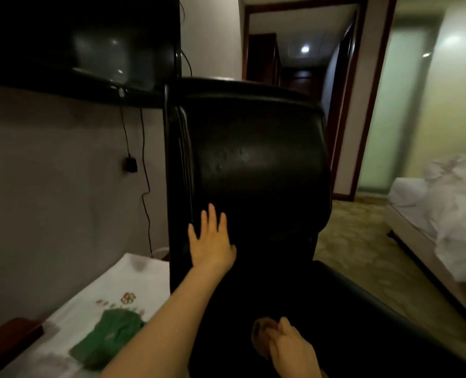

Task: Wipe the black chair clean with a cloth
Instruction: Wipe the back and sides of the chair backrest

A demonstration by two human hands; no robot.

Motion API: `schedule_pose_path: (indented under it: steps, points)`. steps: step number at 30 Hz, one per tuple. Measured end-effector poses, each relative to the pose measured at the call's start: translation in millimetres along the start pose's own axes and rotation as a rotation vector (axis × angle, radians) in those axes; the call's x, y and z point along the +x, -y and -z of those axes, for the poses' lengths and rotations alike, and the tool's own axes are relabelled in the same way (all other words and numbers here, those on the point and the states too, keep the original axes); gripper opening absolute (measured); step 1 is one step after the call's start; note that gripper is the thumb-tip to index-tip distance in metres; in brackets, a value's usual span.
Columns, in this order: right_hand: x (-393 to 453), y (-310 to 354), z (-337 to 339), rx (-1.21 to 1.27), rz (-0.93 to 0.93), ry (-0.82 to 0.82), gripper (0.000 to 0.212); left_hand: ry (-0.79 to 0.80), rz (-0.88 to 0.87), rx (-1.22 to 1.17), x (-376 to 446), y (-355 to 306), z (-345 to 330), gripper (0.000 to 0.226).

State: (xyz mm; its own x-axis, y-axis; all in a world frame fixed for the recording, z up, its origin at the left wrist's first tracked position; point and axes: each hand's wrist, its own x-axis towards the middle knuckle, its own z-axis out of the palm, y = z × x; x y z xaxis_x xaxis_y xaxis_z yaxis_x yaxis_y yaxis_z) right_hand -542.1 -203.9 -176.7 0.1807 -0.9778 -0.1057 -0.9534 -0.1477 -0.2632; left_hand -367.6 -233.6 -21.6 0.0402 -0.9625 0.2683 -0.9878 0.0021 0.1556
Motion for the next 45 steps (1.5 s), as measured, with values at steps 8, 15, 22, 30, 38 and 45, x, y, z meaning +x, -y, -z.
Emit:
schedule_pose_path:
  steps: [8,15,22,30,38,45]
  points:
    - [14.4,0.0,-23.5,-0.025,0.061,-0.242,0.037,0.458,0.040,-0.228,-55.2,-18.2,-134.2,0.068]
    - [12.5,-65.9,-3.5,-0.186,-0.045,-0.202,0.033,0.507,-0.045,-0.394,-69.1,10.0,-157.0,0.060]
    - [18.2,-108.0,16.3,0.097,-0.389,-0.247,0.031,0.554,-0.102,-0.416,-61.6,19.2,-166.4,0.062]
    - [15.1,3.7,-20.1,-0.026,0.068,-0.192,0.029,0.525,-0.092,-0.377,-54.9,21.2,-169.0,0.062]
    - [-32.9,-116.4,1.6,0.182,-0.187,-0.247,0.028,0.422,-0.079,-0.263,-103.9,-4.2,-146.6,0.054]
    - [-32.0,-104.1,-2.4,0.176,0.036,-0.144,0.033,0.644,-0.031,-0.096,-142.2,-38.1,-137.8,0.062]
